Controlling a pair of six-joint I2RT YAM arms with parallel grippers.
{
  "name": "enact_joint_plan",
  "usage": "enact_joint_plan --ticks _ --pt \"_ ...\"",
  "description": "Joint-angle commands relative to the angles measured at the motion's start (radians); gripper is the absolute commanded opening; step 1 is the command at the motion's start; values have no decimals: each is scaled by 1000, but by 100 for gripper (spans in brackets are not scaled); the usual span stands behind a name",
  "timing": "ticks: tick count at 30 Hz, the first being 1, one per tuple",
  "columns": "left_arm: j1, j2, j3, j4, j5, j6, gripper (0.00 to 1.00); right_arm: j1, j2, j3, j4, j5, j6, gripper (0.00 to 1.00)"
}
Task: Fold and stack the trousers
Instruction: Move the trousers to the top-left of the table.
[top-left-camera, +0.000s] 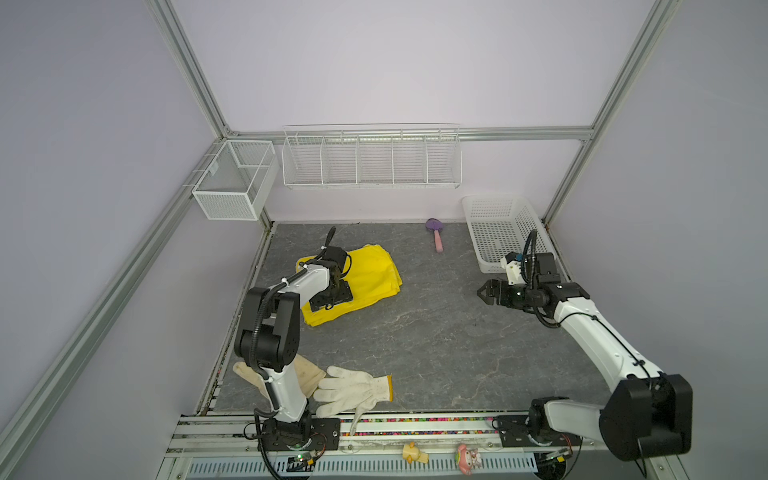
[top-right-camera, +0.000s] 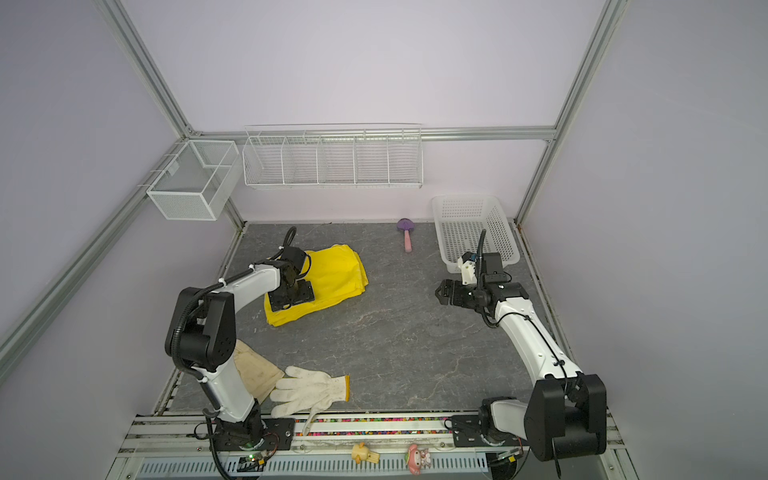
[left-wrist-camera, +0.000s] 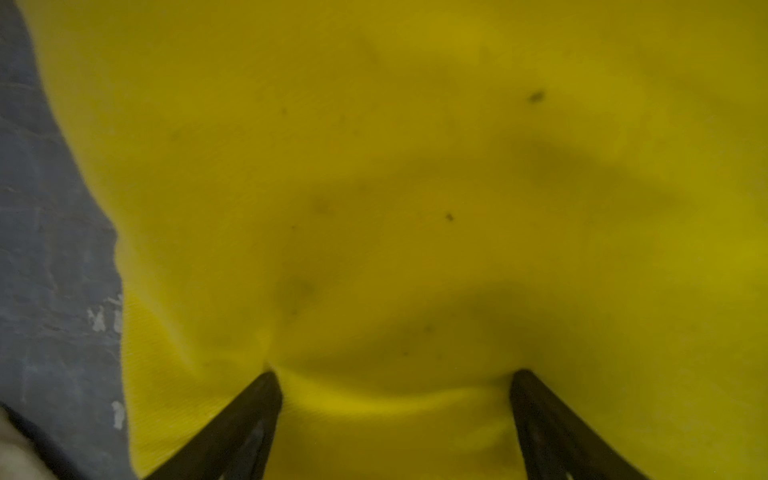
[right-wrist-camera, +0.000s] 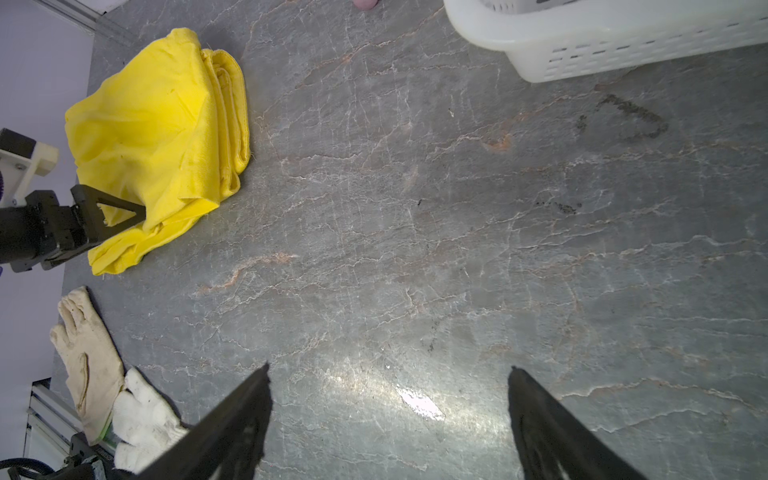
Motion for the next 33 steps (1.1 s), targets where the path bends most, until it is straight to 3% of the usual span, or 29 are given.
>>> enact_joint_plan --ticks 1,19,25,28,33 --pt "41 75 74 -22 -74 91 87 -6 -7 8 -1 -16 -23 90" --pt "271 293 349 -112 -65 222 87 -8 -3 -3 -2 0 -25 90" --pt "290 330 463 -159 -58 257 87 -7 -2 -16 10 -3 -14 90" --pt "285 304 498 -189 -27 277 87 -7 -5 -15 6 -3 -17 90" --pt "232 150 422 -183 22 304 87 -8 -6 -6 2 -5 -23 90"
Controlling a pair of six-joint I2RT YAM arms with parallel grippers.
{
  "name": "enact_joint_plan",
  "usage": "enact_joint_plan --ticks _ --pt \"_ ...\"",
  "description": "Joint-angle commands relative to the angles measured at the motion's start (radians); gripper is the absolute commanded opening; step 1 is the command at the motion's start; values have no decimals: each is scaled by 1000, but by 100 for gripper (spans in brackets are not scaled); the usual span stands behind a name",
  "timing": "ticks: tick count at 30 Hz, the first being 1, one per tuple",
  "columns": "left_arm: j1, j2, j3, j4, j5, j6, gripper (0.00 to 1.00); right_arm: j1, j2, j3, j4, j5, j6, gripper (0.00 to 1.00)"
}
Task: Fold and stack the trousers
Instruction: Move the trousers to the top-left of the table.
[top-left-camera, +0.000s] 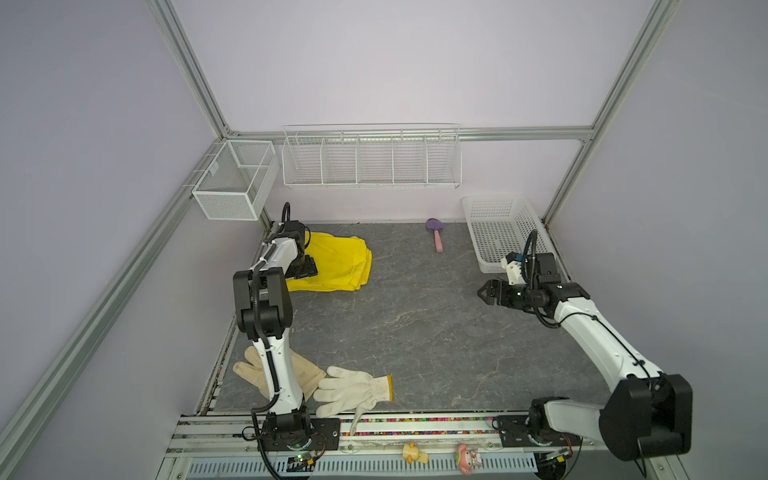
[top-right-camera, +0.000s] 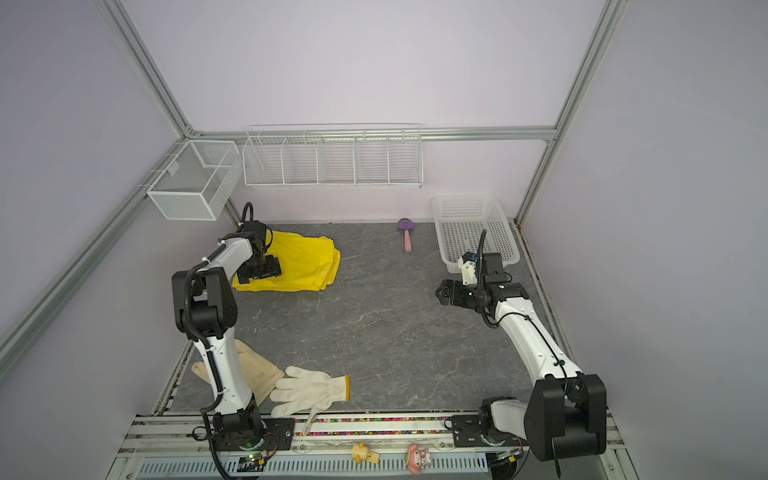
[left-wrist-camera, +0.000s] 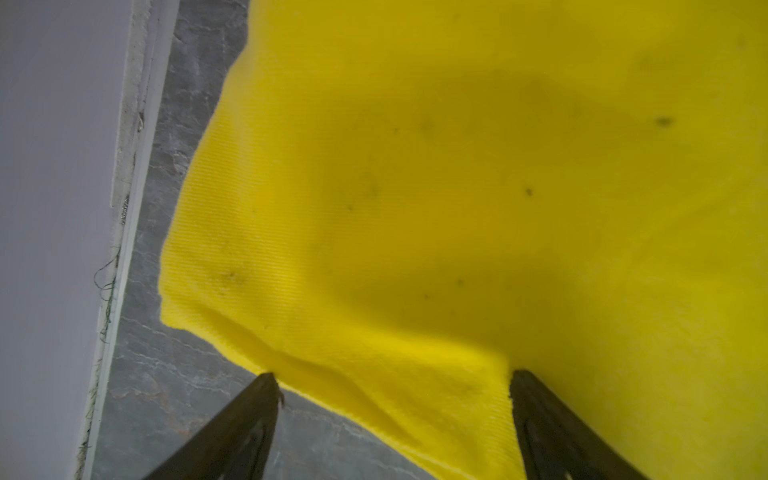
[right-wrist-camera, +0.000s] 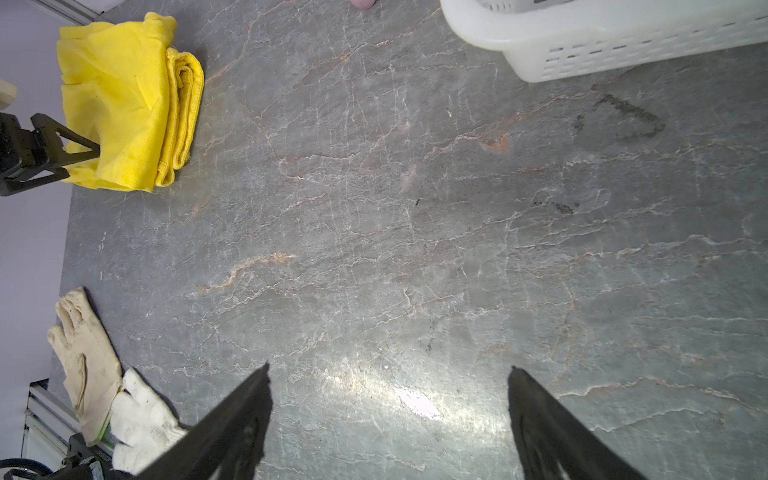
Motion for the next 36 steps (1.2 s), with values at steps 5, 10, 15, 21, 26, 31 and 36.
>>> enact_joint_plan --ticks 5,10,15,21,26,31,36 --pt "-128 -245 -144 -3 138 1 88 -3 -7 -4 1 -4 -28 90" --pt "-230 -268 -219 74 166 -60 87 -3 -13 -4 -3 -4 -32 90" --pt "-303 -207 -220 128 158 -87 86 -4 -20 -4 -7 -2 -32 90" --pt "-307 -89 -176 144 78 -68 79 -4 -25 -13 -6 2 -34 90" --pt "-283 2 -105 112 10 -34 76 -4 -29 -19 -11 5 -34 90" --pt "-234 61 -32 84 -8 0 74 -5 -26 -25 -6 2 -27 90" --pt "-202 94 36 52 -13 55 72 -6 -24 -24 -4 0 -26 90"
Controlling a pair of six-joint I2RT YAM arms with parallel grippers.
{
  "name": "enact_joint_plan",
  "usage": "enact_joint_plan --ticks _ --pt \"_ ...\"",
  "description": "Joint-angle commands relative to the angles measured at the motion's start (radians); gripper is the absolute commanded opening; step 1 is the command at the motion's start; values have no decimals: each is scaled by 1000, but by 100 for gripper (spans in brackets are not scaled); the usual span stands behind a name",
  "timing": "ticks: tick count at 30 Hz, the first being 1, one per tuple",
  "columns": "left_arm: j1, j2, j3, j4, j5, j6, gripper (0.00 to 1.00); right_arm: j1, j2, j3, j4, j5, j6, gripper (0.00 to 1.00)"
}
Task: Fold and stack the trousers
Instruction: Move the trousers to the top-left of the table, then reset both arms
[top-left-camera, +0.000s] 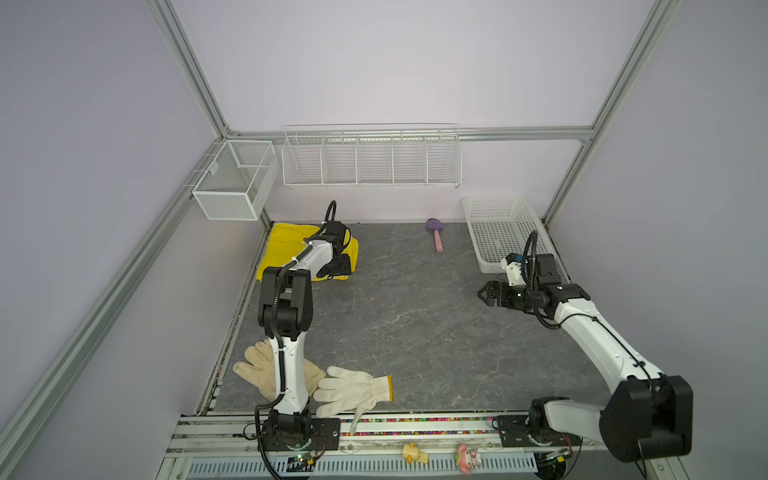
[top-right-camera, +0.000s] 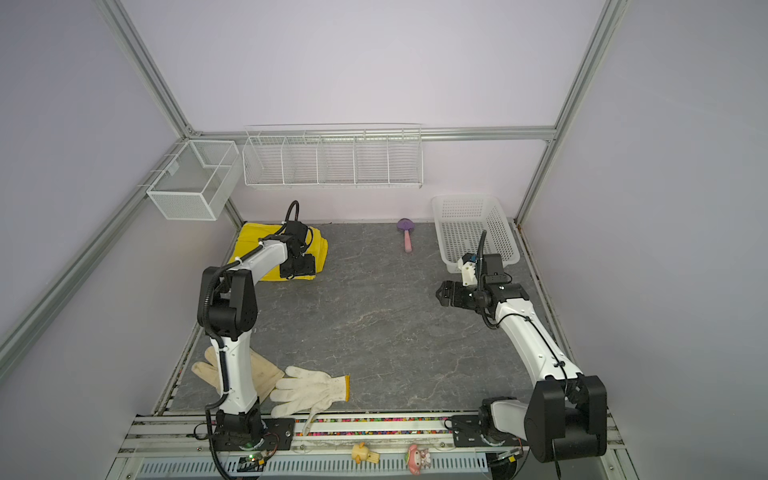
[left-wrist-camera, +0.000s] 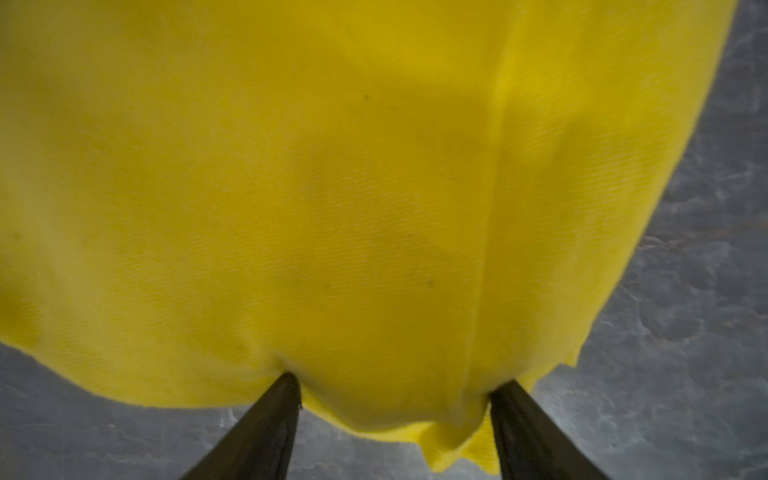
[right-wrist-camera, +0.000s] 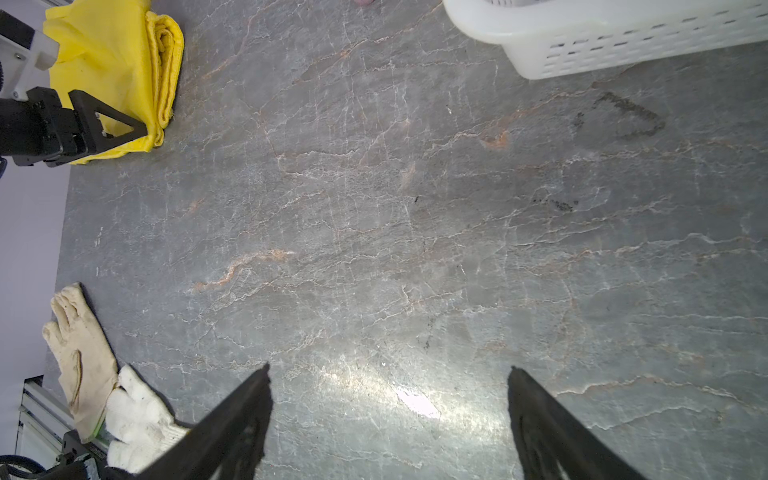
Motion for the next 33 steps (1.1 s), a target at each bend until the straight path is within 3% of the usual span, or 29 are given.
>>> enact_joint_plan --ticks 1,9,15,22,28,33 --pt "24 59 58 -77 -45 58 72 -4 -16 -13 -1 -1 -14 90" --pt "24 43 149 -113 84 58 80 -8 1 5 41 8 -20 89" --pt "16 -106 61 -88 143 57 86 -42 0 -4 145 22 -6 89" --pt "21 -447 -370 134 111 123 100 -74 -35 -132 354 209 -31 89" --pt "75 -662 -729 444 90 157 99 -109 -24 -272 594 487 -67 89" --pt "76 -760 -981 815 24 175 99 -164 21 -413 892 436 -111 89"
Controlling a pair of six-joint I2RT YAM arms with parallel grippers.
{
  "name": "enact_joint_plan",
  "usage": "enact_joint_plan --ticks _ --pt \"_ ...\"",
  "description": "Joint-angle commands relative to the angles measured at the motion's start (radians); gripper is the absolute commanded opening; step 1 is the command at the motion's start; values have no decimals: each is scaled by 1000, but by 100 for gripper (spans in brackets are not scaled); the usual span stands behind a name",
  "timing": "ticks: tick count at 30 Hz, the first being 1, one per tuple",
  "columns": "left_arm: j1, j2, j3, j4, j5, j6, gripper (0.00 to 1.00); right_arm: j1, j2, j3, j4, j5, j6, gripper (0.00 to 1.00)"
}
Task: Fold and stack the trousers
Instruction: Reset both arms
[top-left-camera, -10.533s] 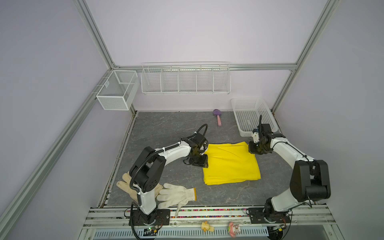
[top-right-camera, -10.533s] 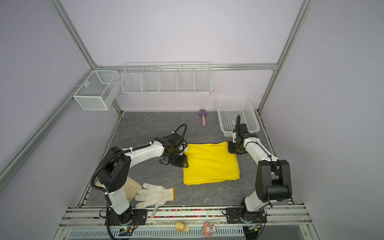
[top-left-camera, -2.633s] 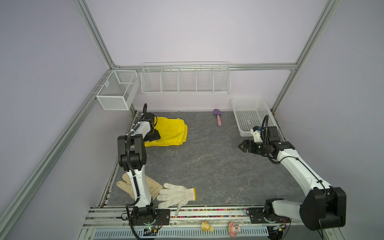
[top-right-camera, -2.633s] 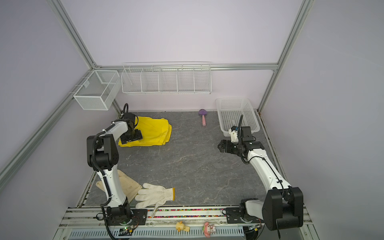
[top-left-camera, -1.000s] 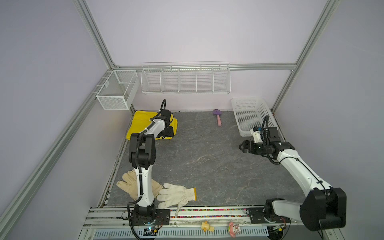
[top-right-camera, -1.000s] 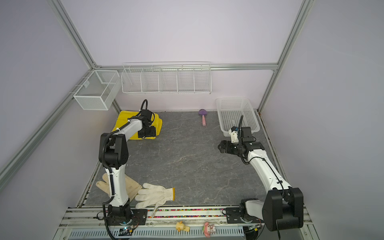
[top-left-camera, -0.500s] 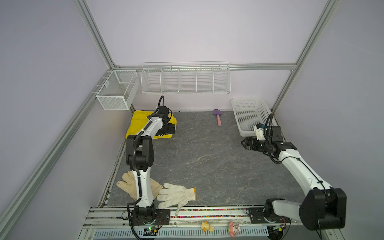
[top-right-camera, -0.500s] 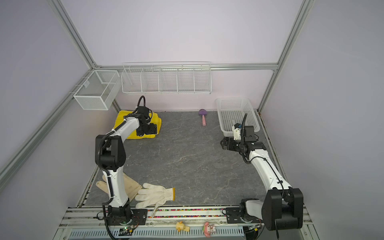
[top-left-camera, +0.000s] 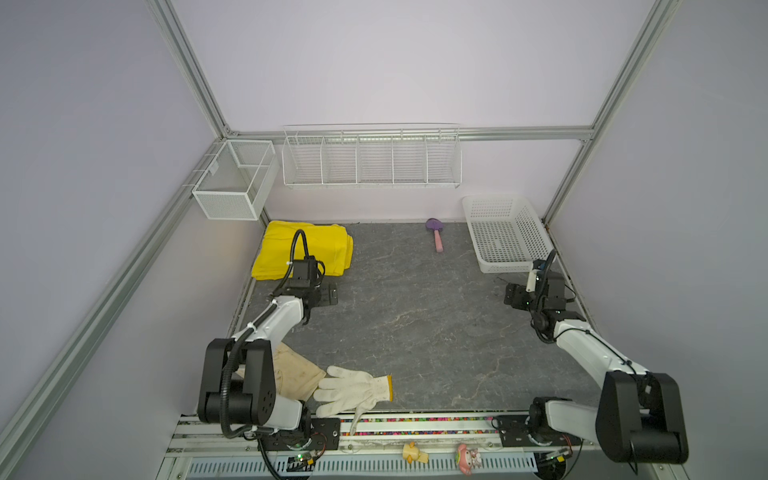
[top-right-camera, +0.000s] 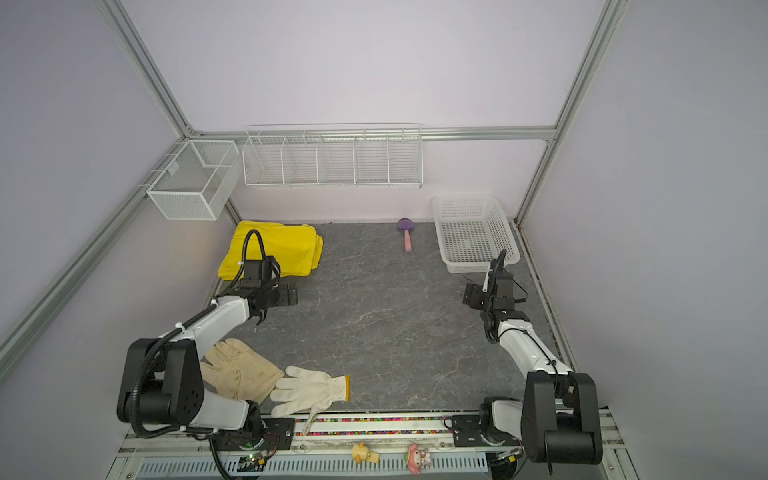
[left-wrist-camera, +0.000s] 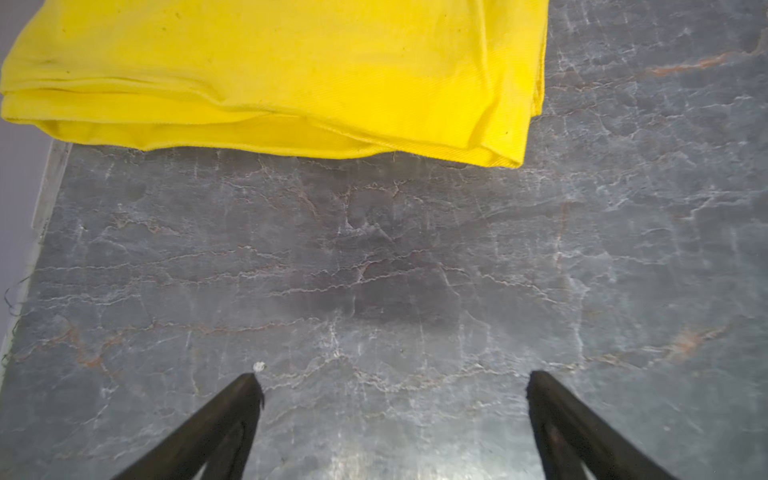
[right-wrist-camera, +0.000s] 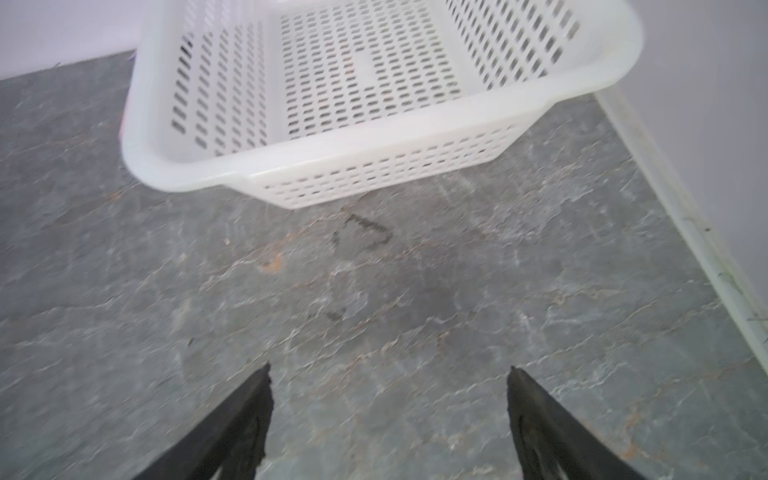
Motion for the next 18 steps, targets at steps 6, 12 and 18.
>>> enact_joint_plan --ticks 6,12,18 --pt "-1 -36 -260 706 -60 57 99 -42 185 -88 520 -100 -116 89" --pt "-1 -46 -269 726 -83 61 99 -19 247 -105 595 -178 -181 88" --pt "-1 -58 -332 853 -77 83 99 23 268 -183 738 -93 -201 88"
